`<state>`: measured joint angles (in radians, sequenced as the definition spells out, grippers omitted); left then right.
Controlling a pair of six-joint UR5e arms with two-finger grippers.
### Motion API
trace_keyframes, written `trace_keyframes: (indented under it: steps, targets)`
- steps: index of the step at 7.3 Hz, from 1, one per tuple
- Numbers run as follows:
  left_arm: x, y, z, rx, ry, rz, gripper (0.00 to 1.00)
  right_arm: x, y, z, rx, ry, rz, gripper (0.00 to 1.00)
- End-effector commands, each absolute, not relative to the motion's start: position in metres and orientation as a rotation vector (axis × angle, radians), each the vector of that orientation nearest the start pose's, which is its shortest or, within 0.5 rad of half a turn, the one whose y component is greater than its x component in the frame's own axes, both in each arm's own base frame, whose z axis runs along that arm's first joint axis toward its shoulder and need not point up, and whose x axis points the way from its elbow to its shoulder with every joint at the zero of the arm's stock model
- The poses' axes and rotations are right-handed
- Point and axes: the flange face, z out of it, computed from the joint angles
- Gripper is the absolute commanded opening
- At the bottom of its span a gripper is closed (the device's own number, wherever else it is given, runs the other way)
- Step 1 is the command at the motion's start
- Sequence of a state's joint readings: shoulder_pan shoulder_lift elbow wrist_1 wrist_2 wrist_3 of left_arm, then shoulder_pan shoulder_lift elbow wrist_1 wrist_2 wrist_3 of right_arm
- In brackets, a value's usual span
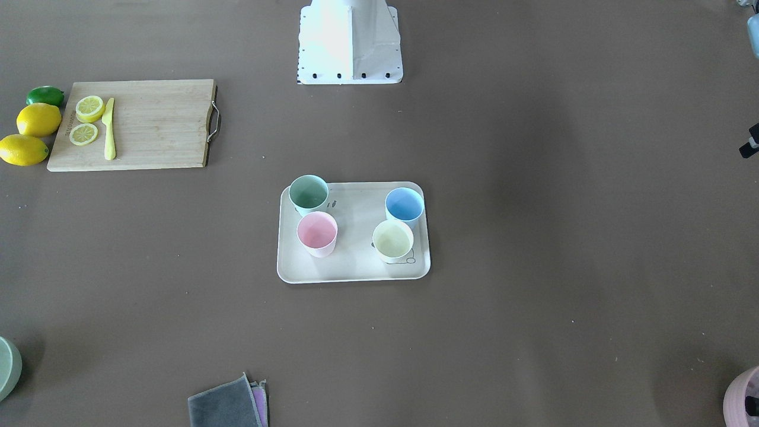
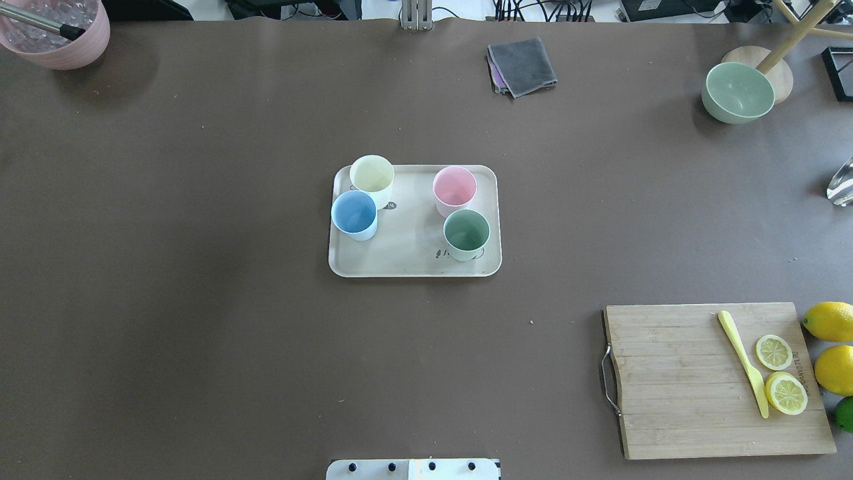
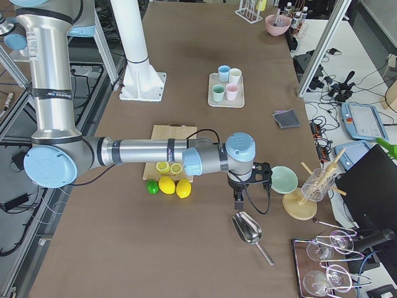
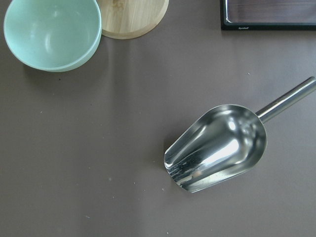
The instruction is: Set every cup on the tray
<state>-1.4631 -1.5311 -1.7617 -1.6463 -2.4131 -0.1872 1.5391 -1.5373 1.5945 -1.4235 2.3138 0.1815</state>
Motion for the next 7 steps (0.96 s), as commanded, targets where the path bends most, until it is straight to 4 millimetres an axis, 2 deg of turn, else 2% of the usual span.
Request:
trace_keyframes:
  steps: [1,2,7]
  targets:
    - [-0.0120,-0.4841,0.5780,0.093,0.791,0.009,0.98,0.0497,-0.5196,0.6120,0.121,-0.761,0.065,1.00]
    - [-0.0169,-0.4856,0.5819,0.104,0.724,-0.002,0.98,0.0497,-0.5190,0.6112,0.123,-0.761,0.065,1.00]
    - [-0.0164,-0.4852,0.5818,0.100,0.730,-0.002,0.98,0.0493,-0.5207,0.6084,0.122,-0.766,0.064,1.00]
